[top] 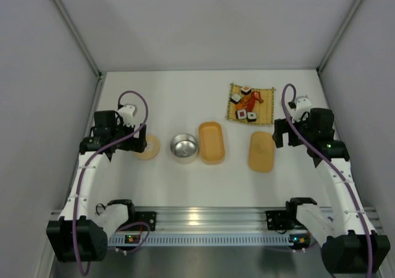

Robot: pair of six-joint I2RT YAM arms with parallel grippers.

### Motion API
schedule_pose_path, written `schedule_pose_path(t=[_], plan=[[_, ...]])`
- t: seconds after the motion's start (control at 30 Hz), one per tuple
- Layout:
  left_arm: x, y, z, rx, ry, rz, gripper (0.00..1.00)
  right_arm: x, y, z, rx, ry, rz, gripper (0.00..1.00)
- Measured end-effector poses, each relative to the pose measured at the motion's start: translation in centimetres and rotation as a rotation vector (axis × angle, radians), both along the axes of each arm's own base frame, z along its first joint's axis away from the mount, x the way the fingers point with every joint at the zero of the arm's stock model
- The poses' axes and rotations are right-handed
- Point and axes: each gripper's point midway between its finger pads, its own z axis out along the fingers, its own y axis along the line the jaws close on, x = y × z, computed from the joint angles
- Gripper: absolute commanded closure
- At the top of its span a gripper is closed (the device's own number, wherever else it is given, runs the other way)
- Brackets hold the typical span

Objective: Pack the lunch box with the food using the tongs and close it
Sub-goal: Pick up the clamp at the center of the board.

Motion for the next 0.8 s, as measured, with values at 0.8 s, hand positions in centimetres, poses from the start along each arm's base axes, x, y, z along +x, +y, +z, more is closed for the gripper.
schedule_pose_path(t=[0.8], plan=[[0.7,-0.9,2.7,-0.038,-0.019,-0.043,0.02,1.8,-12.0,-1.6,-0.088,0.293,-0.207,0.01]])
